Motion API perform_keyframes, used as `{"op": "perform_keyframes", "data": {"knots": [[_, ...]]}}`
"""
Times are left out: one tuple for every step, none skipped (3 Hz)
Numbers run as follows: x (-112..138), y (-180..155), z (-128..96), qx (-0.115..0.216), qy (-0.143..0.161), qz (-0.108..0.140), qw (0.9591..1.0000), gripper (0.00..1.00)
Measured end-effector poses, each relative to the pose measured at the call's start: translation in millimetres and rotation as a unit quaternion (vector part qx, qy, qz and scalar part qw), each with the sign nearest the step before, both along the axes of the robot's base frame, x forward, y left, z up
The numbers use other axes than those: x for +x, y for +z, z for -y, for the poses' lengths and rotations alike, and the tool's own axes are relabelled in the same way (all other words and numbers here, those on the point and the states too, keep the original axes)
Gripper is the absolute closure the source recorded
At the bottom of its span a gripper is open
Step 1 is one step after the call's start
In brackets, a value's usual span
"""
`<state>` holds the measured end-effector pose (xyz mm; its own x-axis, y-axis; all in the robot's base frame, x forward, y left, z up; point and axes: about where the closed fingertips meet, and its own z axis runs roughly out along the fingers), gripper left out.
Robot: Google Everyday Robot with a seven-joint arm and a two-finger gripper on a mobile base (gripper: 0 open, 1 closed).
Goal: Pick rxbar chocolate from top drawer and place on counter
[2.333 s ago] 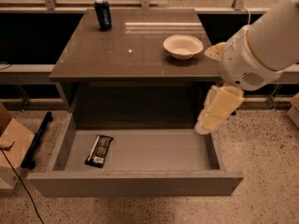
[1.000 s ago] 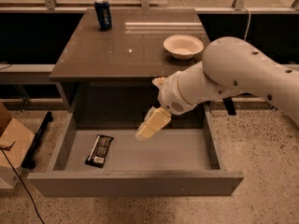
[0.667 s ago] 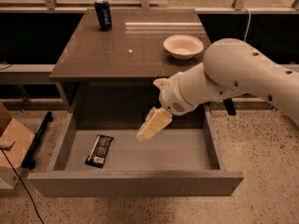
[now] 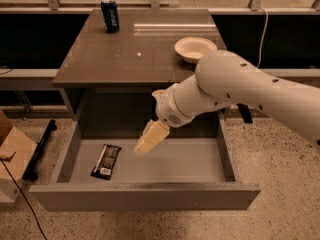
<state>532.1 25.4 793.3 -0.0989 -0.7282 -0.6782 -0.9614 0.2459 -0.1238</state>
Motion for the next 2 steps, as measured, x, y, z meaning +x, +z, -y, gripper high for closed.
{"op": "perform_keyframes", "data": {"knots": [[15, -38, -33, 0.040, 0.003, -0.009, 0.9991, 0.00], [26, -70, -56, 0.060, 0.011, -0.025, 0.9978, 0.00]]}}
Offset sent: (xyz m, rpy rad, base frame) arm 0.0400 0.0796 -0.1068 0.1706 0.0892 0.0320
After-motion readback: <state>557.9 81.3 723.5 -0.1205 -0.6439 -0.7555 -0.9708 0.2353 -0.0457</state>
